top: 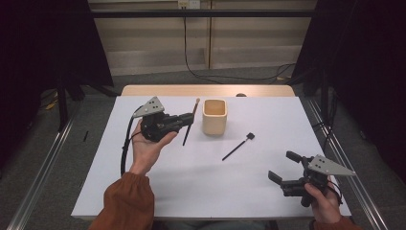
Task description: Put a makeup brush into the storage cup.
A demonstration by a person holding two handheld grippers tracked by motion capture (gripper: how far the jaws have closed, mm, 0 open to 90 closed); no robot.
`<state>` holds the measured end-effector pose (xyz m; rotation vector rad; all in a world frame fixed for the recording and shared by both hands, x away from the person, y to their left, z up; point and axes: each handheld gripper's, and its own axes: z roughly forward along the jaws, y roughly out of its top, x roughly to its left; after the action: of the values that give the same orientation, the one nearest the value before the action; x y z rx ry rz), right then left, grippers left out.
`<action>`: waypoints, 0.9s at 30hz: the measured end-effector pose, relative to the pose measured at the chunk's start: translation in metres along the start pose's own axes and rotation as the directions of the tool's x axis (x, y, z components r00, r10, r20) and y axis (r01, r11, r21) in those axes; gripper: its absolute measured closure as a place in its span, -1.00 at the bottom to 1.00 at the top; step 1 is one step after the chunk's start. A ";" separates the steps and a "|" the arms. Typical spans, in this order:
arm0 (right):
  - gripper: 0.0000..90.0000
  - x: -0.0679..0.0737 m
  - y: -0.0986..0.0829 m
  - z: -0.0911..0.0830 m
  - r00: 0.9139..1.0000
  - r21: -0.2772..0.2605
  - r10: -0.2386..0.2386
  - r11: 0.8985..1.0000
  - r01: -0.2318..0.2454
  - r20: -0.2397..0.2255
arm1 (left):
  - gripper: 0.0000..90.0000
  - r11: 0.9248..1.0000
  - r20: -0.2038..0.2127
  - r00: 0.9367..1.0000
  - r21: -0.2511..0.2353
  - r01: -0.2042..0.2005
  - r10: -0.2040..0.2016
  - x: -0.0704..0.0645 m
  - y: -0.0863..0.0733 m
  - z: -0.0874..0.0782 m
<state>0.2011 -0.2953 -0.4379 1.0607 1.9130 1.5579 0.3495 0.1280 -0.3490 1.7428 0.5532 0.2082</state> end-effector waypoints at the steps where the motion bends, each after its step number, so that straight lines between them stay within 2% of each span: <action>1: -1.00 0.000 0.000 0.000 1.000 0.000 0.000 1.000 0.000 0.000 | 0.86 1.000 0.000 1.000 0.000 0.000 0.000 0.000 0.000 0.000; 14: -1.00 0.000 0.000 0.000 1.000 -0.001 -0.001 1.000 0.001 -0.002 | 0.86 0.999 0.025 0.999 -0.029 -0.040 0.040 -0.011 0.029 0.018; 19: -1.00 0.000 0.000 0.000 1.000 -0.004 0.003 1.000 -0.003 -0.002 | 0.86 0.999 0.028 0.999 -0.025 -0.034 0.035 -0.004 0.032 0.028; 22: -1.00 0.000 0.000 0.000 1.000 -0.003 0.004 1.000 -0.004 -0.004 | 0.86 1.000 0.029 1.000 -0.029 -0.008 0.009 0.002 0.033 0.032; 27: -1.00 0.000 -0.001 0.001 1.000 -0.001 0.005 1.000 -0.005 -0.005 | 0.86 1.000 0.013 1.000 -0.022 -0.018 0.019 0.007 0.040 0.037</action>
<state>0.2011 -0.2946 -0.4385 1.0626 1.9138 1.5649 0.3817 0.0933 -0.3214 1.7279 0.5234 0.2143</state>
